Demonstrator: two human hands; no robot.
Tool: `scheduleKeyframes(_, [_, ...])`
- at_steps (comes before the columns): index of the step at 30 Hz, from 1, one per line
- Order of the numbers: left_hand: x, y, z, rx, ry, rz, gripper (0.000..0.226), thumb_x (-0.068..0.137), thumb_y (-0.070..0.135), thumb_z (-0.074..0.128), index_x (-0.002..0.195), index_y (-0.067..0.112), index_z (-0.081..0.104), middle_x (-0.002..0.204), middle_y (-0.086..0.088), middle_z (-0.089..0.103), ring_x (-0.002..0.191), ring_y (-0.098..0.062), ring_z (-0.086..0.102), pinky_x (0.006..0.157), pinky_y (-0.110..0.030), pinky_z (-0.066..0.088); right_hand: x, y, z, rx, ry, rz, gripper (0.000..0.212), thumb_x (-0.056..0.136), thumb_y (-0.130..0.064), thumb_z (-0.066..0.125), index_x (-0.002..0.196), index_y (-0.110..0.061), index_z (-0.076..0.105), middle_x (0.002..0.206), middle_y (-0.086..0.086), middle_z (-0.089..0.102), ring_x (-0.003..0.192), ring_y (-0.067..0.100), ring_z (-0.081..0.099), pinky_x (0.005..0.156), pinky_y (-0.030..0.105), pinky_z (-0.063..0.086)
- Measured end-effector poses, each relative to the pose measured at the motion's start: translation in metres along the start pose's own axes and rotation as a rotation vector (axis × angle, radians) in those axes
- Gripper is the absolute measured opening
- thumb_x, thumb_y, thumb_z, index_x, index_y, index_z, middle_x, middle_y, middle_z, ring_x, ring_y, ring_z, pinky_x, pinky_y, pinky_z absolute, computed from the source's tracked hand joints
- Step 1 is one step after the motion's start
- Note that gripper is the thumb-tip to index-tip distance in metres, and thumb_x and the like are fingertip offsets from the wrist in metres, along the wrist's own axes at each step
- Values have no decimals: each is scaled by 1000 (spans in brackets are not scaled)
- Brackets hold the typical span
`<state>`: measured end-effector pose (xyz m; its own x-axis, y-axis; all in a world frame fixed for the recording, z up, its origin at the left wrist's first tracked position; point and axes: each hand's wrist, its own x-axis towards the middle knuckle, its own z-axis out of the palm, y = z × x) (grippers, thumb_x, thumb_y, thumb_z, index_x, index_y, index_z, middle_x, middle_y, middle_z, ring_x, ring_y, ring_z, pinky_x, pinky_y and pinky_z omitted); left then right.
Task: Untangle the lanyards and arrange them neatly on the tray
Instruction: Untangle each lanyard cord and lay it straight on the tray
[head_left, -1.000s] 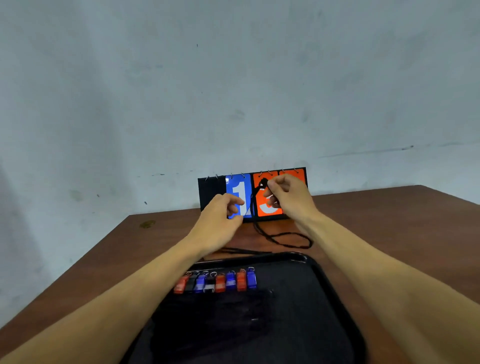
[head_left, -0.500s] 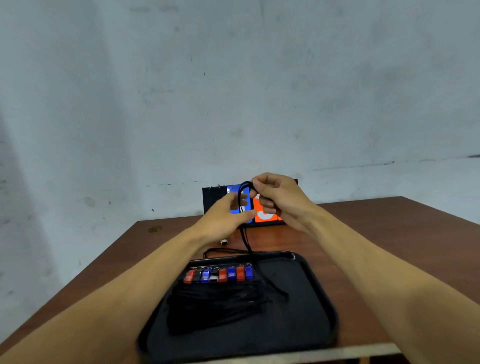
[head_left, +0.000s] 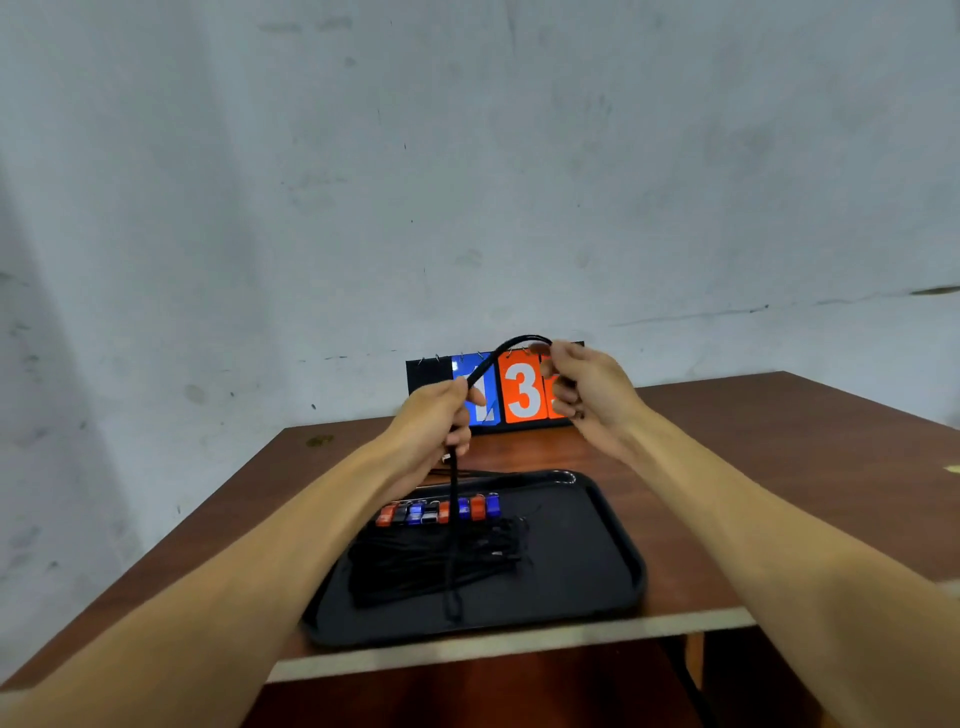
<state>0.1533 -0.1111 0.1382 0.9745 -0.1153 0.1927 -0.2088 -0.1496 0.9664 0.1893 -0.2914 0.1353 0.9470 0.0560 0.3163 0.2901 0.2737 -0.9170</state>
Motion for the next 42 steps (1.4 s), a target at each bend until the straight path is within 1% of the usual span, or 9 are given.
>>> scheduleKeyframes(9, [3,30,10,56,103,145,33,103,20,31,85,13,58,52,6,35,54,-14,40,62,-26,36,-28,41,19,-177,-413,233,50,97,-52,34,100,-14,66,61,-6,32,53,7,26,52,23,23])
scheduleKeyframes(12, [0,30,7,191,112,183,35,103,25,34,82,17,61,50,7,37,58,-13,43,63,-22,36,-31,53,26,-279,-544,198,46,96,-47,42,111,-11,67,73,-2,48,56,7,32,53,23,28])
scheduleKeyframes(15, [-4,29,4,295,105,190,36,102,28,35,84,17,65,54,4,37,60,-12,42,70,-22,39,-36,60,32,-365,-626,185,43,91,-50,47,92,-14,71,88,12,51,60,9,38,58,22,32])
scheduleKeyframes(19, [-7,19,-10,347,151,191,35,101,28,40,81,18,67,57,1,36,58,-14,34,67,-33,33,-39,68,31,-414,-547,221,48,94,-52,41,64,-19,58,66,-1,46,59,11,39,62,22,36])
scheduleKeyframes(23, [-17,-15,-20,249,241,120,34,102,30,37,92,17,67,58,4,35,59,-11,35,59,-22,33,-42,86,27,-390,-404,221,53,98,-51,30,59,-18,44,62,0,44,62,14,42,69,26,41])
scheduleKeyframes(27, [-28,-47,-25,236,259,156,32,101,31,39,94,17,66,61,7,44,62,-8,43,67,-24,40,-47,92,22,-382,-384,222,48,100,-47,32,67,-15,45,67,4,53,63,15,57,63,21,50])
scheduleKeyframes(36, [-39,-84,-57,231,250,117,32,98,28,47,78,13,68,55,6,50,53,-3,46,68,-27,38,-53,104,20,-401,-361,306,43,100,-44,36,79,-11,55,56,-3,33,43,9,29,45,22,30])
scheduleKeyframes(40, [-45,-98,-70,213,255,74,21,97,20,49,95,18,70,63,15,57,56,1,49,54,-14,39,-50,110,22,-406,-317,326,36,101,-35,38,98,-9,63,61,-3,36,50,8,31,46,22,27])
scheduleKeyframes(42, [-46,-104,-73,252,220,22,20,97,19,48,98,21,68,76,12,58,65,0,50,58,-19,41,-51,114,21,-367,-301,343,32,102,-32,38,106,-9,61,63,-3,36,51,8,31,46,21,26])
